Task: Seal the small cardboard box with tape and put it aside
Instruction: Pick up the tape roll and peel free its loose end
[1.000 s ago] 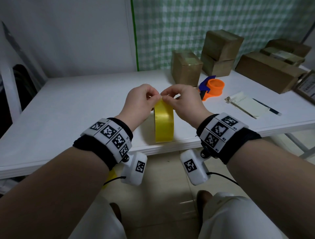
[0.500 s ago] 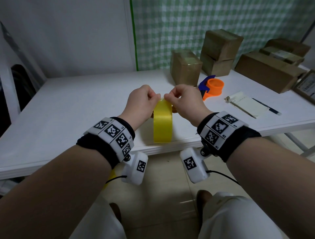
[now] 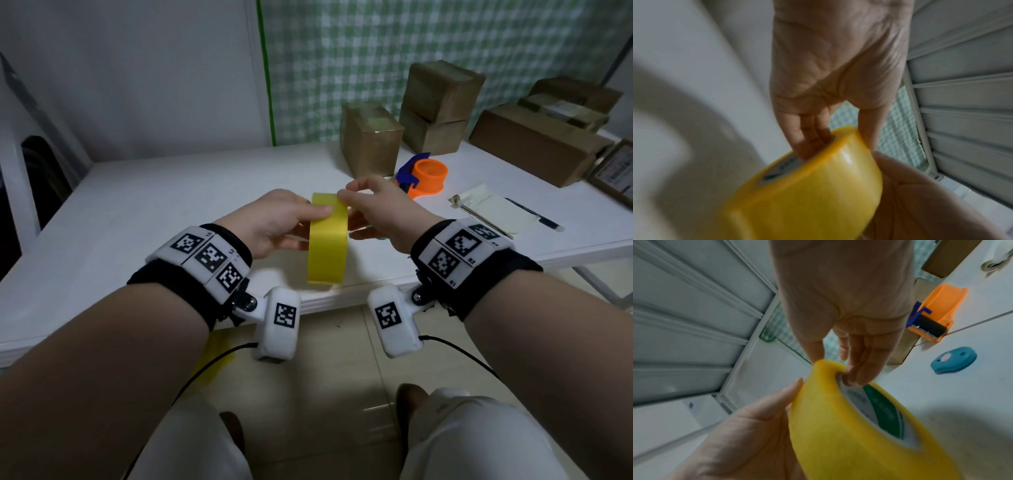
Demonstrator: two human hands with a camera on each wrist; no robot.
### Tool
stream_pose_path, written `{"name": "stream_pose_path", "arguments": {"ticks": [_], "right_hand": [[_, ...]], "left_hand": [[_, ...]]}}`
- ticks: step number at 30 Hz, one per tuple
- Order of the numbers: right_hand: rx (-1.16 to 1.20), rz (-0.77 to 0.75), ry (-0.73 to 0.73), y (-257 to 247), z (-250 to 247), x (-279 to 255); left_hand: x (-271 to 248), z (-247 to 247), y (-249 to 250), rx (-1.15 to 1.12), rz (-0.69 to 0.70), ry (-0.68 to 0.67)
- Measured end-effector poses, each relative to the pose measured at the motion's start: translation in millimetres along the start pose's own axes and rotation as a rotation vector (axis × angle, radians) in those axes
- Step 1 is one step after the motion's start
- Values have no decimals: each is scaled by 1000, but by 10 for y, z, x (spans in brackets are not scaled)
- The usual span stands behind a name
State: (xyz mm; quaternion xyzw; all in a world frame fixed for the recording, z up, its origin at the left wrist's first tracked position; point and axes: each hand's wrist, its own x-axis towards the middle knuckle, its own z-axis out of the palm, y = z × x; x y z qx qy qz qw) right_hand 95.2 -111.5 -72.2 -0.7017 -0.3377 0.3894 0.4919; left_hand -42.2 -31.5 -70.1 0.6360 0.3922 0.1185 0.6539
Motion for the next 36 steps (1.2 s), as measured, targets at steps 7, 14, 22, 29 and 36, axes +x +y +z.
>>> {"name": "stream_pose_path", "arguments": {"ticks": [7,14,22,29,36], "right_hand": [[27,-118,59,-134,-253,34],[-1000,-259,132,124,-366,138],[-1264,-383,1,475,-119,404],[-1199,-446,84,431,-79,695],[-1151,-293,99,402,-159,747]], "left_hand": [[124,106,175,101,151,-10],[296,132,68,186,106,100],[452,130,-50,179,130,104],[611,53,-103,174,125,143],[683,70,-123,163,104,153]]}}
